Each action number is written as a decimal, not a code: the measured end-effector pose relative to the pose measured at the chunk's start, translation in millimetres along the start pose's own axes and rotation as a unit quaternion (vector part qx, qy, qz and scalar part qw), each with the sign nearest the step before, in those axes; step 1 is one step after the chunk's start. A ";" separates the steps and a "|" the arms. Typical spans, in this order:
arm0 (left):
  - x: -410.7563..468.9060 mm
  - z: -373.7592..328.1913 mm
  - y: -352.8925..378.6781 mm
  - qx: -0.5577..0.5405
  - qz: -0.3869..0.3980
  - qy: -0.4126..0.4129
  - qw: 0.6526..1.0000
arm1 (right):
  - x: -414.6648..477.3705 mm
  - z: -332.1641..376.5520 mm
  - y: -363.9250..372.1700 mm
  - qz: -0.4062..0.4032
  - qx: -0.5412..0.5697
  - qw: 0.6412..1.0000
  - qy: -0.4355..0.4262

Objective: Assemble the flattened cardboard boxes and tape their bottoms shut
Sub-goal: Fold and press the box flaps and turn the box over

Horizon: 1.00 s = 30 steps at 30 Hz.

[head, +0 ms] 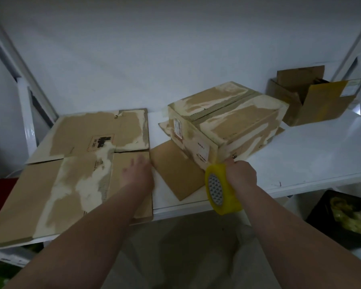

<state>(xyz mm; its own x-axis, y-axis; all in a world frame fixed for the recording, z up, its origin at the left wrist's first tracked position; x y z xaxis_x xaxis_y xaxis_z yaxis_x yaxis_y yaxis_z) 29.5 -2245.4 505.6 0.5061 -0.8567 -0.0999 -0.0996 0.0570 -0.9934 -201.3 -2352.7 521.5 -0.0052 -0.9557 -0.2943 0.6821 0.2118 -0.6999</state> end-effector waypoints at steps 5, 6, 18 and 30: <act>-4.7 22.2 19.9 -0.057 0.055 -0.041 0.996 | -2.3 -0.3 0.7 -0.018 0.014 1.000 0.005; -5.5 22.7 17.5 -0.089 0.034 -0.053 0.994 | -2.5 -0.6 0.6 -0.021 0.022 1.000 0.005; -28.9 -92.6 -23.1 -0.675 0.030 -0.033 0.737 | -20.4 -8.2 -10.0 -0.074 0.202 0.970 -0.111; -33.9 -135.7 -8.3 -0.771 0.074 -0.103 0.624 | -20.9 -5.6 -19.3 0.149 0.241 0.944 -0.167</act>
<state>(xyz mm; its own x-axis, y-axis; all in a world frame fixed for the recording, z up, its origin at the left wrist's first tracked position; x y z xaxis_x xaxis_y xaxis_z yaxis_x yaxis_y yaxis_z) -103.1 -2286.3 524.9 0.4771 -0.8074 -0.3470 -0.7841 -0.5694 0.2468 -218.4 -2335.7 537.5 0.4153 -0.8968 -0.1524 0.8712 0.4403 -0.2172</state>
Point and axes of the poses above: each hand's wrist, its own x-axis towards the middle knuckle, its own y-axis out of the palm, z = x × y, the point moved 4 cm from there along x, towards the middle knuckle, and after that the axes turned 5 degrees about y, right-handed, at the moved point
